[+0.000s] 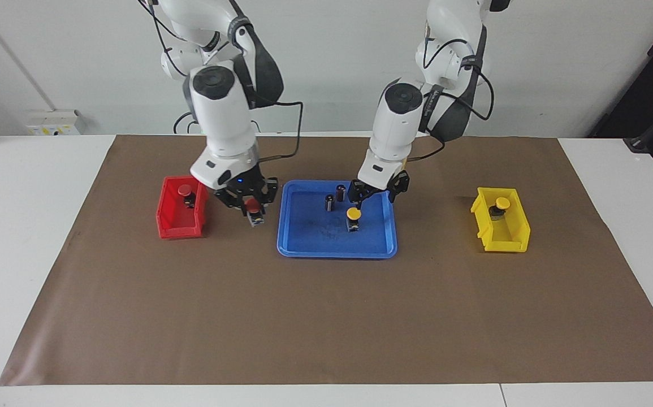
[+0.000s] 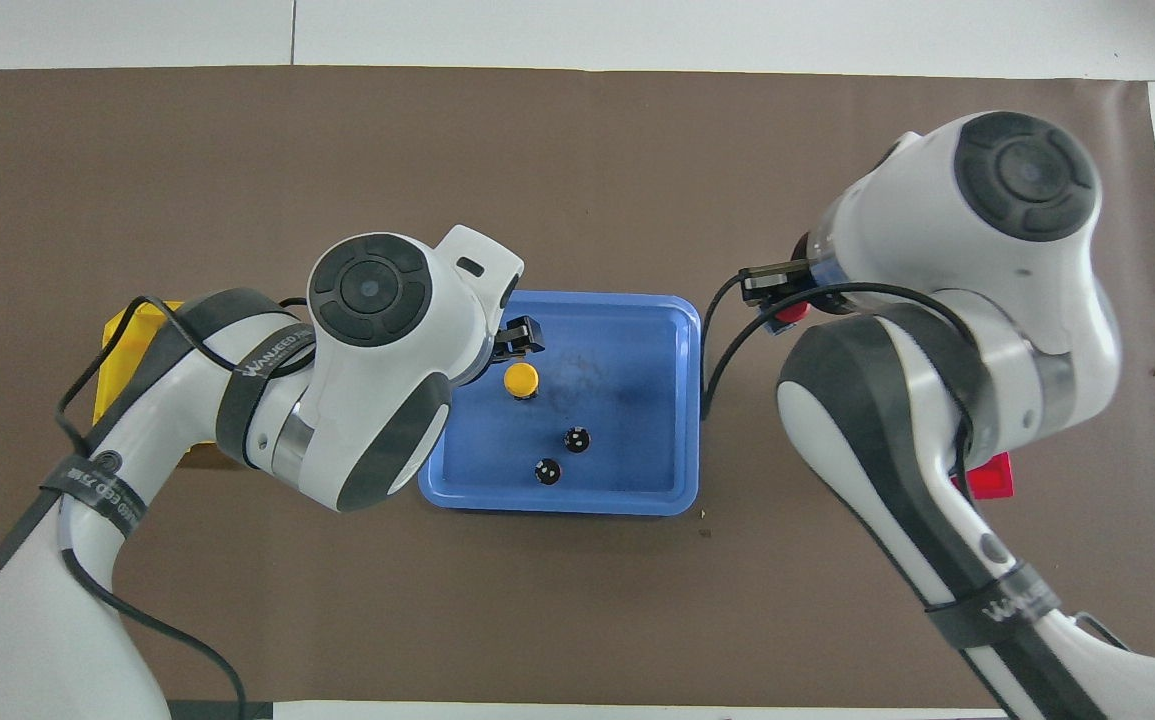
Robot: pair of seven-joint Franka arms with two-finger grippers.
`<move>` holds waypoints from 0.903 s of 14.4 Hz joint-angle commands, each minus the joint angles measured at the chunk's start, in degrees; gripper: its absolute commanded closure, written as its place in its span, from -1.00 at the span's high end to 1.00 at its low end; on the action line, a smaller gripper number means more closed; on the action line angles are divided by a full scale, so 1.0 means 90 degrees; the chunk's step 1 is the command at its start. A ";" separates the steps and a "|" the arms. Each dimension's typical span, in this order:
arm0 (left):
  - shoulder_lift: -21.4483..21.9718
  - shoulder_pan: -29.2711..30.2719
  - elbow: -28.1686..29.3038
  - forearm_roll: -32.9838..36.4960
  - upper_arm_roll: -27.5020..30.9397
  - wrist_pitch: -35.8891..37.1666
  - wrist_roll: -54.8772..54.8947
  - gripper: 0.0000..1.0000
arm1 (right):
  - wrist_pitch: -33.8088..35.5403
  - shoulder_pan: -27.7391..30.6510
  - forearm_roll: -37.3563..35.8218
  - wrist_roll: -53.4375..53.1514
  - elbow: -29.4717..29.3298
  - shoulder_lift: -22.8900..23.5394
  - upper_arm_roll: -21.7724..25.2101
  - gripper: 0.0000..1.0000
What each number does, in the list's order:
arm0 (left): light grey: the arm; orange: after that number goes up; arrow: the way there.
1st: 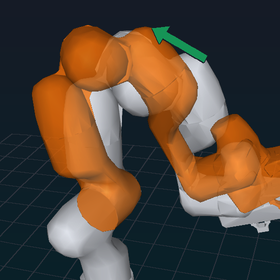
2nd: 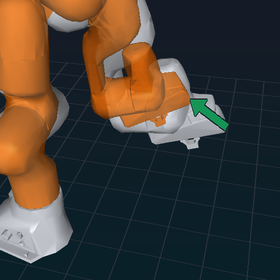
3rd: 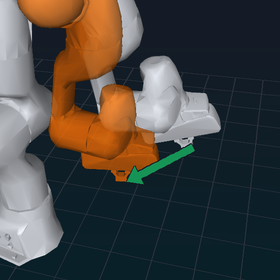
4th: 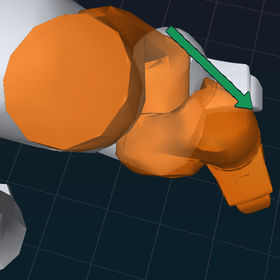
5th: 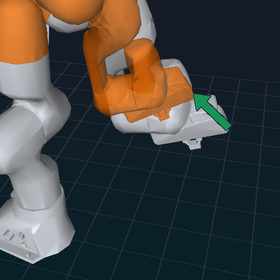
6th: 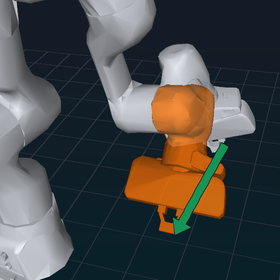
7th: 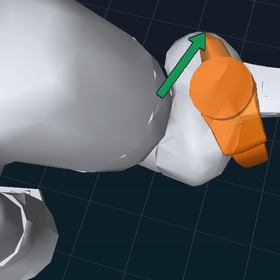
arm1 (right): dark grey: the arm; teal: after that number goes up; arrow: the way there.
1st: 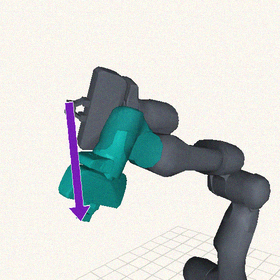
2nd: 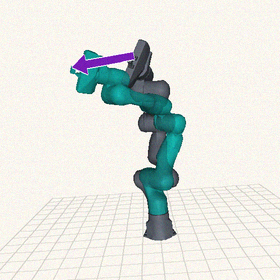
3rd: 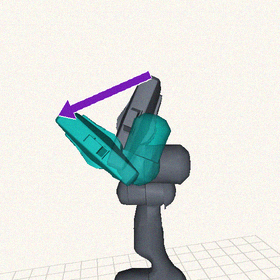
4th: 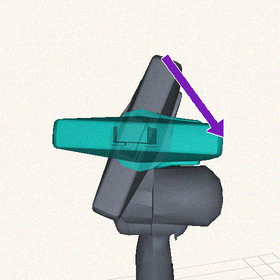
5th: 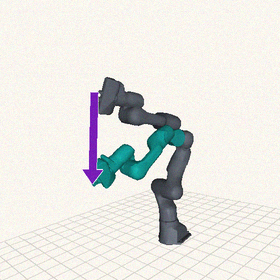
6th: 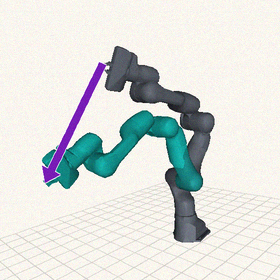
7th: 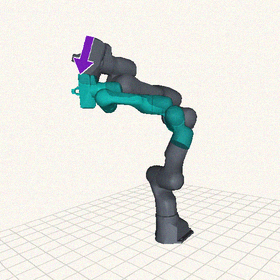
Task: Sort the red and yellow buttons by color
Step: 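Lower the red button into the red bin while the left gripper grasps yellow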
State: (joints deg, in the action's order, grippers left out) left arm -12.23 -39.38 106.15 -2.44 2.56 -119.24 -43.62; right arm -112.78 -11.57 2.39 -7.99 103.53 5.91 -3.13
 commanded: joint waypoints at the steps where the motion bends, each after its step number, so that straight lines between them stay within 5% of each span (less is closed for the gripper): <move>1: -0.0496 -0.0370 -0.0252 -0.0090 0.0135 -0.0042 -0.0134 1.00 | 0.0060 0.0921 0.0426 0.1177 0.0624 -0.0432 -0.0082 -0.68; 7: -0.0634 -0.0390 -0.0183 -0.0070 0.0106 -0.0277 -0.0281 0.87 | -0.0056 0.1783 0.0427 0.2420 0.1005 -0.0569 -0.0072 -0.68; 13: -0.0624 -0.0381 -0.0173 -0.0158 0.0097 -0.0286 -0.0369 -0.28 | -0.0583 0.1871 0.0291 0.2460 0.2001 -0.0872 -0.0053 -0.68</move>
State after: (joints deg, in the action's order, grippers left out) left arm -17.62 -42.27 105.15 -2.48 2.83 -121.73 -46.29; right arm -115.52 3.87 5.25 12.90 116.78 0.91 -3.13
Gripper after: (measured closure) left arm 0.476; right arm 0.586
